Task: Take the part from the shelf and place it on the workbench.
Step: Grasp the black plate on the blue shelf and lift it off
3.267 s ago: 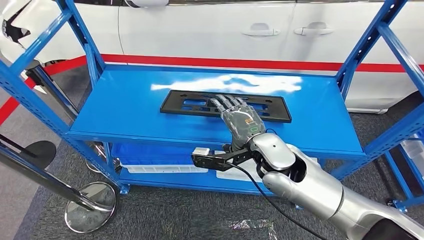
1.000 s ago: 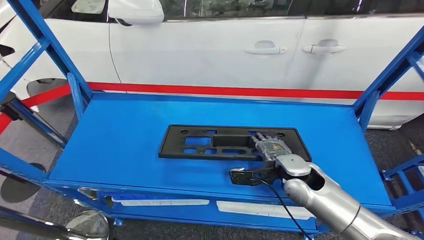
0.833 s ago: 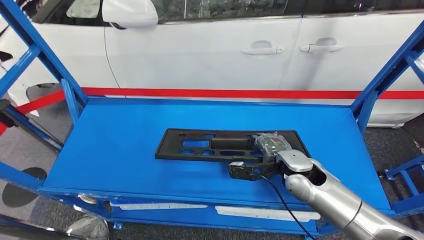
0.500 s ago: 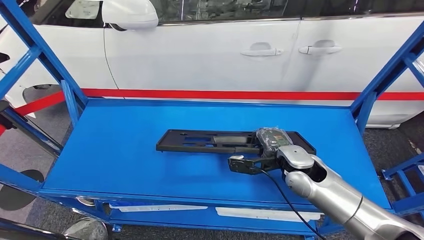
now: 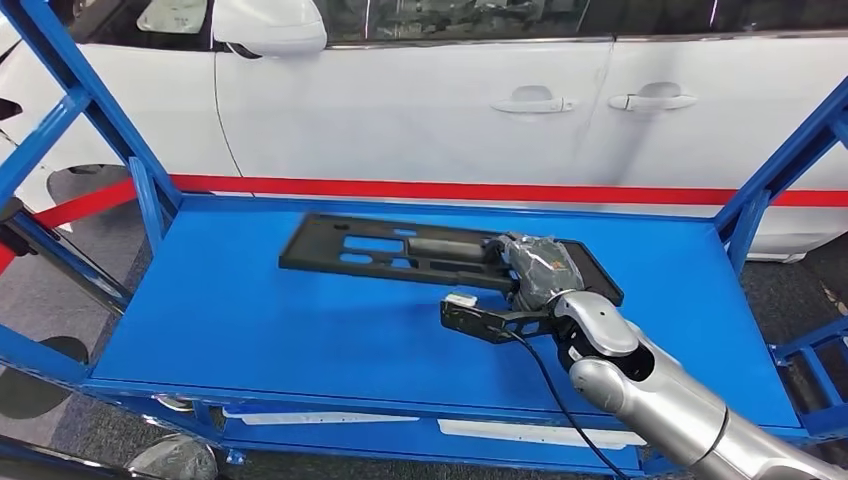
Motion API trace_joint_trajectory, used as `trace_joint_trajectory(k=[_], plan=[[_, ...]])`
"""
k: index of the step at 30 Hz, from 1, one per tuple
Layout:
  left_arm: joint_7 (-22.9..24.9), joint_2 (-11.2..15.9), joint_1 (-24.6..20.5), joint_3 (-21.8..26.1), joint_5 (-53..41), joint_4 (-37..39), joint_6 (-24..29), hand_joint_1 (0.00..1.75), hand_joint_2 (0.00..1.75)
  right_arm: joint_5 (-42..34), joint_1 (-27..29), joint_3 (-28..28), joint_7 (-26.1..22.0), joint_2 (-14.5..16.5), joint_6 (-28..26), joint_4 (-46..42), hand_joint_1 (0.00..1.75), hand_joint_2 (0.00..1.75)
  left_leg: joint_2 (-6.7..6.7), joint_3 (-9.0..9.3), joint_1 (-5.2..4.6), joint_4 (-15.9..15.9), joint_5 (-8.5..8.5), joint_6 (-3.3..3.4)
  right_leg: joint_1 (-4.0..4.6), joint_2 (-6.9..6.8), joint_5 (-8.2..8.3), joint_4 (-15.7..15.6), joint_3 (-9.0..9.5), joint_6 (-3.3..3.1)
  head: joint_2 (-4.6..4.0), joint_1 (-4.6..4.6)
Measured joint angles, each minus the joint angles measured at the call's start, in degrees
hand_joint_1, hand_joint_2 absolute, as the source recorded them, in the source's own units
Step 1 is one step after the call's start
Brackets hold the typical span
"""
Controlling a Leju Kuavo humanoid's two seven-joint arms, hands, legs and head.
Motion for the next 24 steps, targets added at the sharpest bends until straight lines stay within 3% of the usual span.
trace_joint_trajectory(k=[4, 6, 8, 9, 10, 12, 14, 17, 19, 21, 23, 24], plan=[[1.3, -0.3, 0.0, 0.0, 0.4, 0.0, 1.4, 0.00, 1.75, -3.1, 1.3, -2.4, -1.8, 1.5, -5.3, -4.5, 1.75, 1.75, 0.01, -0.52, 0.09, 0.8, -0.77, -1.03, -0.06, 0.04, -0.13, -0.5, 0.17, -1.18, 0.00, -0.16], [1.9, -0.4, -0.1, 0.0, 0.4, 0.0, 1.9, 0.00, 1.75, -4.9, 1.4, -3.0, -2.7, 2.0, -7.6, -5.9, 1.75, 1.75, 0.11, -2.60, 0.24, 5.4, -3.45, -1.67, -0.18, -0.08, -0.13, -0.8, 0.44, -1.65, 0.00, -0.45], [2.6, -0.5, -0.1, 0.0, 0.4, 0.0, 2.3, 0.00, 1.75, -6.7, 1.8, -3.6, -3.5, 2.3, -9.5, -7.2, 1.75, 1.75, 0.13, -6.12, 0.34, 12.5, -6.35, -2.09, -0.09, -0.19, -0.23, -0.8, 0.51, -1.85, 0.00, -0.61], [2.9, -0.5, 0.0, 0.0, 0.4, 0.0, 2.6, 0.00, 1.75, -7.8, 2.2, -3.9, -3.9, 2.5, -10.3, -7.8, 1.75, 1.75, 0.13, -7.33, 0.37, 14.7, -6.67, -2.16, -0.04, -0.20, -0.28, -0.8, 0.54, -1.91, 0.00, -0.60], [3.1, -0.6, 0.1, 0.0, 0.3, 0.0, 2.9, 0.00, 1.75, -9.1, 2.5, -4.1, -4.3, 2.7, -11.2, -8.5, 1.75, 1.75, 0.13, -7.60, 0.38, 14.8, -5.91, -2.14, -0.01, -0.18, -0.33, -0.8, 0.60, -1.94, 0.00, -0.61], [3.4, -0.7, 0.1, 0.0, 0.1, 0.0, 3.6, 0.00, 1.75, -12.5, 3.1, -4.6, -5.2, 3.3, -13.3, -9.6, 1.75, 1.75, 0.12, -5.11, 0.38, 9.1, -1.93, -1.81, 0.00, -0.09, -0.47, -0.8, 0.88, -1.85, 0.00, -0.61], [3.9, -0.8, 0.0, 0.0, 0.0, 0.0, 4.3, 0.00, 1.75, -17.1, 3.6, -5.3, -6.6, 3.8, -16.2, -10.7, 1.75, 1.75, 0.07, -1.83, 0.17, 2.1, 0.63, -1.27, 0.11, -0.04, -0.61, -0.8, 1.03, -1.54, 0.00, -0.60], [4.8, -0.9, 0.0, 0.0, 0.0, 0.0, 5.1, 0.00, 1.75, -22.5, 4.4, -6.4, -8.4, 4.5, -19.4, -11.9, 1.75, 1.75, -0.03, -0.62, -0.26, -0.5, 0.84, -0.59, 0.19, -0.02, -0.32, -1.2, 1.04, -0.71, 0.00, -0.55], [5.3, -1.1, 0.0, 0.0, -0.1, 0.0, 5.5, 0.00, 1.75, -25.0, 4.9, -6.8, -9.2, 4.8, -20.6, -12.5, 1.75, 1.75, 0.09, -0.35, 0.04, -1.2, 1.46, 0.07, 0.18, -0.03, -0.92, -0.8, 0.96, -0.15, 0.00, -0.51], [5.9, -1.3, 0.0, 0.0, -0.1, 0.0, 6.0, 0.00, 1.75, -29.2, 5.3, -7.1, -10.5, 5.1, -22.6, -12.9, 1.75, 1.75, 0.18, -0.22, 0.31, -1.9, 2.07, 0.71, 0.24, -0.03, -3.89, 3.0, -0.50, 0.12, 0.00, -0.20], [6.5, -1.5, -0.1, 0.0, -0.1, 0.0, 6.3, 0.00, 1.75, -35.3, 5.7, -7.1, -12.1, 5.4, -25.4, -13.2, 1.75, 1.75, 0.15, -0.56, 0.22, -1.7, 2.25, 0.96, 0.33, -0.02, -7.60, 10.0, -3.26, 0.15, 0.00, 0.10], [6.8, -1.5, -0.1, 0.0, 0.0, 0.0, 6.3, 0.00, 1.75, -38.1, 6.0, -7.1, -12.8, 5.5, -26.9, -13.3, 1.75, 1.75, 0.14, -0.79, 0.18, -1.6, 2.27, 0.98, 0.35, -0.03, -8.50, 12.7, -4.24, 0.15, 0.00, 0.15]])
